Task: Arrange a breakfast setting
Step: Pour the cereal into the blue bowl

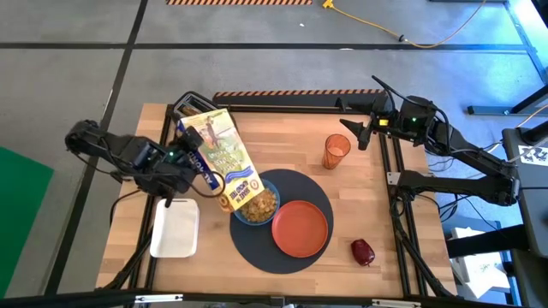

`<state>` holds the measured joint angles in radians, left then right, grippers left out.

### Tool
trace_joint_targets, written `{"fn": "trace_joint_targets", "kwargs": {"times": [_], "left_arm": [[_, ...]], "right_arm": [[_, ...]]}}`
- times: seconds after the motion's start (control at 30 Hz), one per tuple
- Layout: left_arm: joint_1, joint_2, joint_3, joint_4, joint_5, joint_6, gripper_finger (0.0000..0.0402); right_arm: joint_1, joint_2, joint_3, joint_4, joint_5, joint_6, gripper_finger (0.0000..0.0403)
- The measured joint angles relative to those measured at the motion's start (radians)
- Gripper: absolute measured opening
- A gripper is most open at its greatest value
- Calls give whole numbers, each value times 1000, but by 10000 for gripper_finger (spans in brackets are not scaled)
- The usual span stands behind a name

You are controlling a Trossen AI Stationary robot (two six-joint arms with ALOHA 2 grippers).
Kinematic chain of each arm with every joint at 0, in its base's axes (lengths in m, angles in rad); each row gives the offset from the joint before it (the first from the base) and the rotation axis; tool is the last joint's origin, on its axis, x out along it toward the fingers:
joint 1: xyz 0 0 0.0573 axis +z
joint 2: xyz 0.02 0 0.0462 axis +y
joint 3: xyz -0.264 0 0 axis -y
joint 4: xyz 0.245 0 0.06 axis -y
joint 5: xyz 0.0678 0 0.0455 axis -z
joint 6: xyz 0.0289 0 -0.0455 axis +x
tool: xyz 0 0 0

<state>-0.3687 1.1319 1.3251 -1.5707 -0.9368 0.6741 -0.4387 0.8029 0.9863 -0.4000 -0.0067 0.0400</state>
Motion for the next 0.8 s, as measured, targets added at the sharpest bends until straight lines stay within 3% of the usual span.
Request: {"fn": "trace_joint_targets", "kwargs": {"times": [0.8], "left_arm": [[0, -213, 0, 0, 31, -199, 112]], "right_arm": [[0, 1, 0, 1, 0, 7, 289]]}}
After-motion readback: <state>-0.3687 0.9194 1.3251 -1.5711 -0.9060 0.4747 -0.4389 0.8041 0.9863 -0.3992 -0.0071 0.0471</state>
